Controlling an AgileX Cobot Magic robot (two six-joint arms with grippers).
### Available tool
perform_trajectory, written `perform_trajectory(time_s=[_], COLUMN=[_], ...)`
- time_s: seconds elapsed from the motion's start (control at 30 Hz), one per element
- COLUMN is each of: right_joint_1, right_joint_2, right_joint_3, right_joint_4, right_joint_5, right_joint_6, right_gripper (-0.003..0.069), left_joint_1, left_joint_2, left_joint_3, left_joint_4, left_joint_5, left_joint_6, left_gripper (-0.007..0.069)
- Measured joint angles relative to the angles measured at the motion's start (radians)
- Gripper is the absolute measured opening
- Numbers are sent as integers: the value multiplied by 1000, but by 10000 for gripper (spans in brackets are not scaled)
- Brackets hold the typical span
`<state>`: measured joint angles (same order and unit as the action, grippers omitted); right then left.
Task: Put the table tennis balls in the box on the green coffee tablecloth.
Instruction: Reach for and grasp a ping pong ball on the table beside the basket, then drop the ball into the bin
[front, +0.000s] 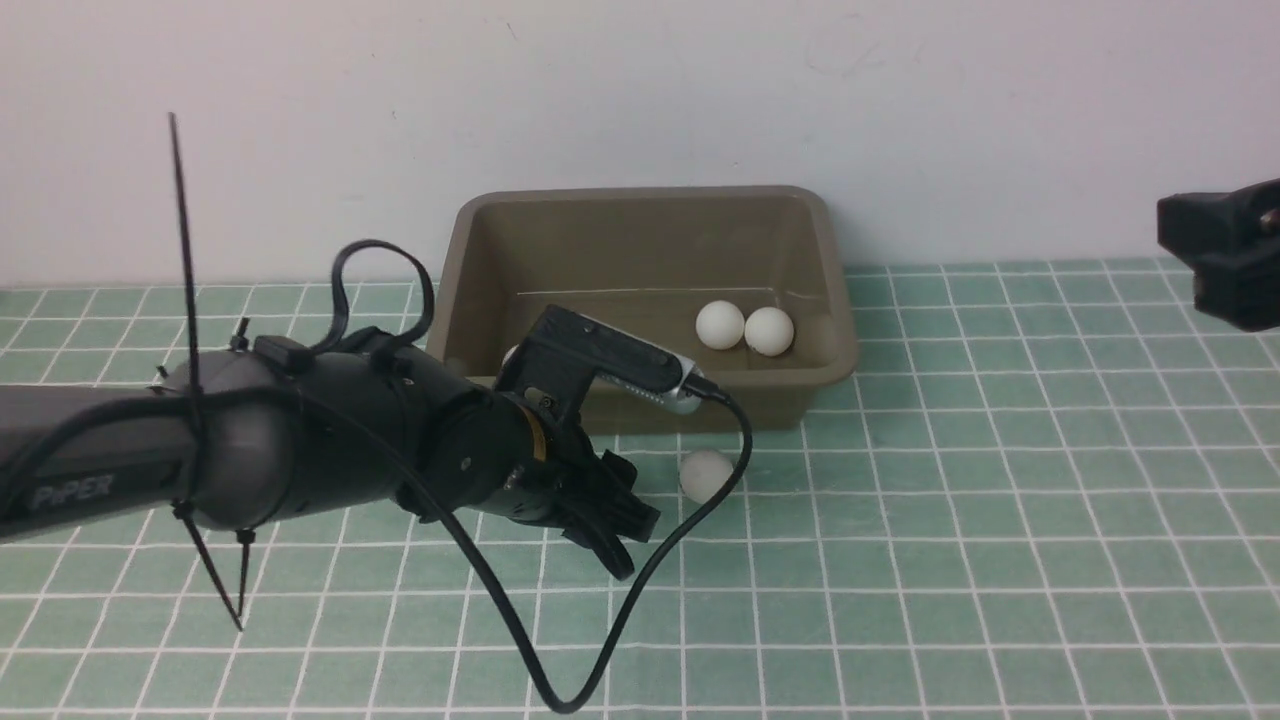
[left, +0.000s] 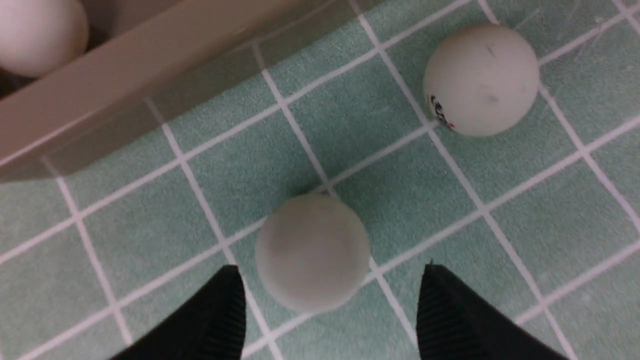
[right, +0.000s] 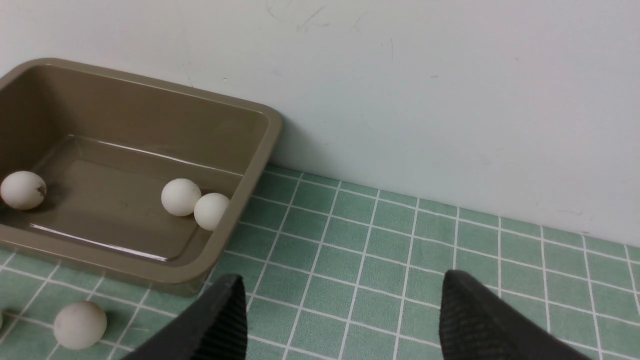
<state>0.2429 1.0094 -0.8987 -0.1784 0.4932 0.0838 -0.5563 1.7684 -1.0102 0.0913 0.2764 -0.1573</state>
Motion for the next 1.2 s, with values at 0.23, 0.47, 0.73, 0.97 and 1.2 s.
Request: perform_trajectory(time_s=[0.23,0.47,0.73,0.97,1.2], right_joint_1=[0,0,0,0,0], right_joint_2=[0,0,0,0,0], right_joint_3=[0,0,0,0,0], right_joint_4=[0,0,0,0,0], right_joint_5=[0,1,0,1,7], right_joint_6=[0,0,0,-2,-3], right_gripper=[472,472,472,472,472], left_joint_1=[-2,-3,-27,-10,157], left_joint_2=[88,120,-26,-169,-15], left_joint_3=[0,0,0,0,-47], left_joint_4=[9,10,19,77,129], left_joint_5=[-106,-131,-121,-303,-450], left_joint_6=[5,5,23,57,74], left_gripper=[415,321,321,321,322])
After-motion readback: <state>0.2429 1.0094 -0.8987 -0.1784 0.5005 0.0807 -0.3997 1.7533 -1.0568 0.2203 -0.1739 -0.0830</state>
